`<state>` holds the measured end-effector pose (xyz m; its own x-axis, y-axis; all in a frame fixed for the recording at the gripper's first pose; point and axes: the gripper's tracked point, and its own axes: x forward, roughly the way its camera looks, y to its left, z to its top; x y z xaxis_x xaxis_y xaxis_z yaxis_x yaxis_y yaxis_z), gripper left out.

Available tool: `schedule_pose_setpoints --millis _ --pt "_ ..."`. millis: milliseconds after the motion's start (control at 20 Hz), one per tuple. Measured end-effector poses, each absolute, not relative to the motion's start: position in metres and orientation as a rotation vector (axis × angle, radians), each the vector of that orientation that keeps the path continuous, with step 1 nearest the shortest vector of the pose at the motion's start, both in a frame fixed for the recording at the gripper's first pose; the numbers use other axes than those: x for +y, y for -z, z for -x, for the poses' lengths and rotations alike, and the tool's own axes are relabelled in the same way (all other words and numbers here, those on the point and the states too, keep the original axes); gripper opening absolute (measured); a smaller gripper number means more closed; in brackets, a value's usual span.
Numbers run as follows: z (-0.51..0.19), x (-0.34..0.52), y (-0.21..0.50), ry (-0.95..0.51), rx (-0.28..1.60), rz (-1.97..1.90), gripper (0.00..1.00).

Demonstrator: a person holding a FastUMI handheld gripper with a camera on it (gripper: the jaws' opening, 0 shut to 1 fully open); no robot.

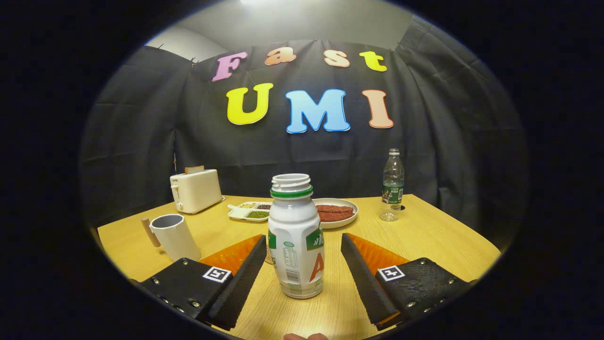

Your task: Take the bottle from table, then pour the juice into the cup, finally place the bottle on the coaster

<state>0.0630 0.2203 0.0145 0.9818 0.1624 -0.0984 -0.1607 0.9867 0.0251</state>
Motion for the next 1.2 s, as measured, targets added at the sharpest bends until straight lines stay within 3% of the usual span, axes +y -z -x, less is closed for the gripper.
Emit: schedule_pose_setpoints --millis 700,800,1200 --pt "-0.1 0.226 0.01 -0.08 0.159 0.05 0.97" --pt "-0.102 0.228 0.012 -0.072 0.165 0.059 0.74" --pt "-0.1 0.246 -0.004 -0.099 0.205 0.169 0.73"
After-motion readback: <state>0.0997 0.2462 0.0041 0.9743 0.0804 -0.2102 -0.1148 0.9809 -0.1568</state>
